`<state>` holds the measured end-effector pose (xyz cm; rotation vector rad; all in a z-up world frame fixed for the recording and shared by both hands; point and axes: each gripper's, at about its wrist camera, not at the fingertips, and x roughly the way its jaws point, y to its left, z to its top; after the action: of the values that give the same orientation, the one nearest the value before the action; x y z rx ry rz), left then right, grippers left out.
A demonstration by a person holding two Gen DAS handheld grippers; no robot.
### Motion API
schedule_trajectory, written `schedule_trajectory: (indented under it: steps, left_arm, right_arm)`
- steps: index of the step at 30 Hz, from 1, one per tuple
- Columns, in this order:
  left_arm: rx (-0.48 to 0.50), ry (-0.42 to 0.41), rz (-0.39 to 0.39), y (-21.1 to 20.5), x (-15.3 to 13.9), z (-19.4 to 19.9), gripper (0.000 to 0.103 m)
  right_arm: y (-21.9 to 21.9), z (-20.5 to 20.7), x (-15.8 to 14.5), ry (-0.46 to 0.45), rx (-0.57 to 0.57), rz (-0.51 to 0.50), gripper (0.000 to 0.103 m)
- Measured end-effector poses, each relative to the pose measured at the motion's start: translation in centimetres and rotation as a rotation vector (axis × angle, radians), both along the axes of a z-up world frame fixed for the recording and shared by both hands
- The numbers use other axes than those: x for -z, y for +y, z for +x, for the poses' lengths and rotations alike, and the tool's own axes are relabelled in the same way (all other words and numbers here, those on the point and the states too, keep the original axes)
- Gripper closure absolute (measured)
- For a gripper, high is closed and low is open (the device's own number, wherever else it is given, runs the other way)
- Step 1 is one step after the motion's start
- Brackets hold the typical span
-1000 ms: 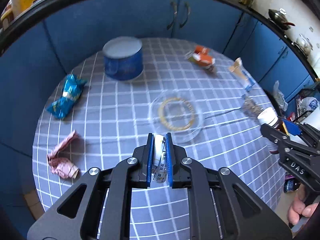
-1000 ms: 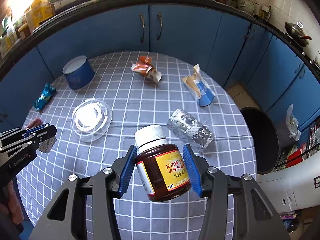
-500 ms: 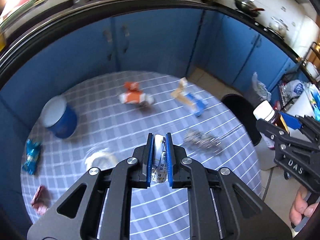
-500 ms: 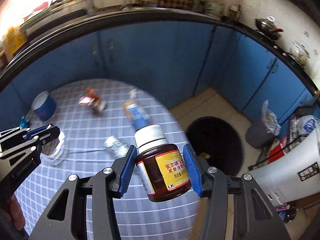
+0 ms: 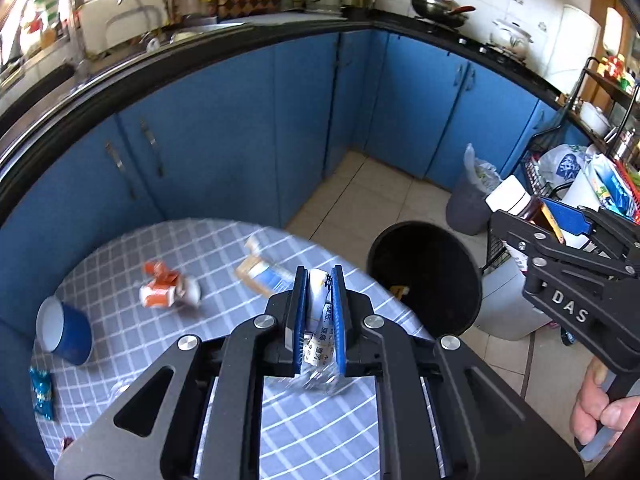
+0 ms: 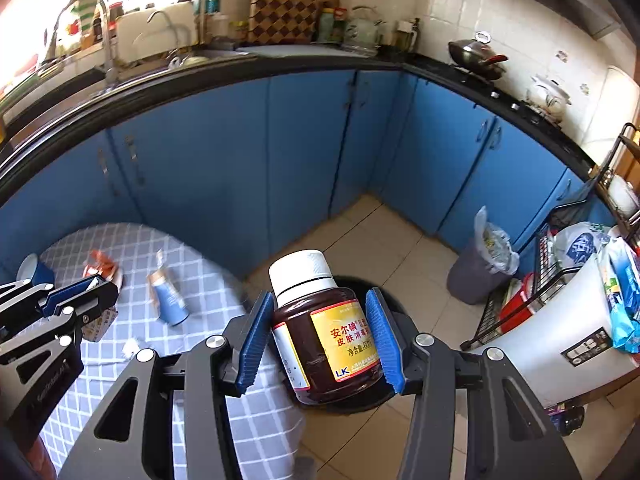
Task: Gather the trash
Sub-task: 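Carry the bottle and packet to the bin and open both tools over it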
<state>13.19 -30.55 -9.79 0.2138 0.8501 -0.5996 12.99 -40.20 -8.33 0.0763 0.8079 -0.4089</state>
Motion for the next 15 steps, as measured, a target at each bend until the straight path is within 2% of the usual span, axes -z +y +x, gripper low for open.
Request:
schedule_trajectory:
  steps: [10, 11, 12, 13, 15]
  left_arm:
    - [0.032, -0.006, 0.008, -3.9, -0.6, 1.0, 0.091]
    - [0.035, -0.006, 0.009, -4.1, -0.7, 1.1, 0.091]
    - [0.039, -0.006, 0.009, -4.3, -0.7, 1.2, 0.091]
    - [0.044, -0.008, 0.011, -4.6, -0.7, 1.4, 0.091]
    - [0.054, -0.012, 0.011, -5.1, -0.7, 1.5, 0.091]
  right_arm:
    - [-3.6, 1.3, -0.5, -0.026, 0.081, -0.022, 0.054]
    - [-3.8, 1.4, -0.4, -0.027, 0.086, -0.024, 0.050]
    - [-4.1, 1.5, -0.4, -0.032, 0.094, -0.028, 0.038]
    - [-4.3, 1.5, -0.4, -0.038, 0.099, -0.030, 0.033]
    - [-4.8, 1.5, -0.4, -0.043, 0.116, -0.038, 0.033]
